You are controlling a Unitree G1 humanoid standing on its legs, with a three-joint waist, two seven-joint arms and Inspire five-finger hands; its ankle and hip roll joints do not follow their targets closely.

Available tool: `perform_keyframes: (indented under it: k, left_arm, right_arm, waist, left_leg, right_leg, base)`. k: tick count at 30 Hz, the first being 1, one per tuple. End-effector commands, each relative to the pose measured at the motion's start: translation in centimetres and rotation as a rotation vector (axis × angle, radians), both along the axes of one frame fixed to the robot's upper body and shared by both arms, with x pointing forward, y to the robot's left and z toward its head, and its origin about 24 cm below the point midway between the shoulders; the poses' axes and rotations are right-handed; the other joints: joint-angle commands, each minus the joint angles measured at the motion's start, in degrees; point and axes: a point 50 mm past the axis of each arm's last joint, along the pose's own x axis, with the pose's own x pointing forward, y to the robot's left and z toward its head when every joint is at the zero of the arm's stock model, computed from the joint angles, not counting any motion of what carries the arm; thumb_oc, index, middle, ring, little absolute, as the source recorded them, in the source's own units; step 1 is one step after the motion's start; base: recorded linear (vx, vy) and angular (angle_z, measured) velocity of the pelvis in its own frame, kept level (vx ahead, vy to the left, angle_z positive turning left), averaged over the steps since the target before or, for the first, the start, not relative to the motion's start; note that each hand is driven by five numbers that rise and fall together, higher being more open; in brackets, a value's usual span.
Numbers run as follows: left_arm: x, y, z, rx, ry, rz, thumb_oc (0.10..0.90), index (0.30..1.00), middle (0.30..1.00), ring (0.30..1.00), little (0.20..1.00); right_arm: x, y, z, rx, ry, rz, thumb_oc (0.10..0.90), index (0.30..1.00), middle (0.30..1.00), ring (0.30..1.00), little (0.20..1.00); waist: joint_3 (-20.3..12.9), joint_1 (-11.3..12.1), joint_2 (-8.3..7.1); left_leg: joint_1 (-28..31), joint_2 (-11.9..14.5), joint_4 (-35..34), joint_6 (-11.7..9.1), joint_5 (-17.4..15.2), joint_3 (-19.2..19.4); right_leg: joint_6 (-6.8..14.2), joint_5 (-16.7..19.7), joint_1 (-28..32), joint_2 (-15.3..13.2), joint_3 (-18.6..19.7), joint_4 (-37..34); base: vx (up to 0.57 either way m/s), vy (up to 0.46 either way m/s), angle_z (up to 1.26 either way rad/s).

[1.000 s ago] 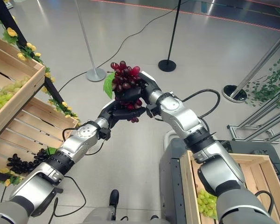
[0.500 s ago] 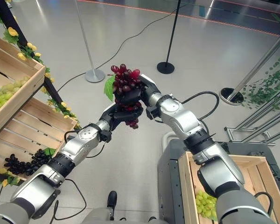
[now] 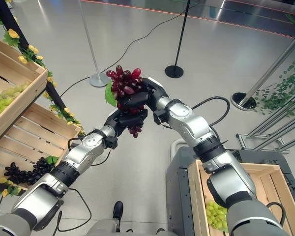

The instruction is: Pick up the fruits from the basket on one side to the basket on the other side

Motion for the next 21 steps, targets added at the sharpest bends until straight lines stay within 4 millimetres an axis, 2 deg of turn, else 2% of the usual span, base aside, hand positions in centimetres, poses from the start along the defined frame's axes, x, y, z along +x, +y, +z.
perform_keyframes:
  k: [1,21]
  left_arm:
    - [1.2,-0.2,5.6,-0.233,-0.278,0.040,0.400,0.300,0.300,0.300,0.300]
    - [1.1,1.9,5.3,-0.195,-0.292,0.089,0.400,0.300,0.300,0.300,0.300]
  right_arm:
    - [0.2,-1.2,-0.4,0.053,-0.011,-0.045,0.800,0.900,0.900,0.900,0.900]
    - [0.5,-6.8,-2.6,-0.074,0.052,-0.176,0.800,0.900,0.900,0.900,0.900]
  waist:
    - [-10.34,0.61,-1.43]
    - [-10.26,0.17,-1.53]
  left_leg:
    - [8.89,1.01,0.08,-2.52,-11.61,4.50]
    - [8.82,0.96,0.08,-2.46,-11.50,4.90]
  right_leg:
    - [-2.72,5.60,-5.60,-0.08,1.97,0.03]
    - [-2.47,5.91,-5.71,-0.18,2.03,0.03]
  base:
    - [0.00,0.000,0.00]
    - [0.00,0.000,0.00]
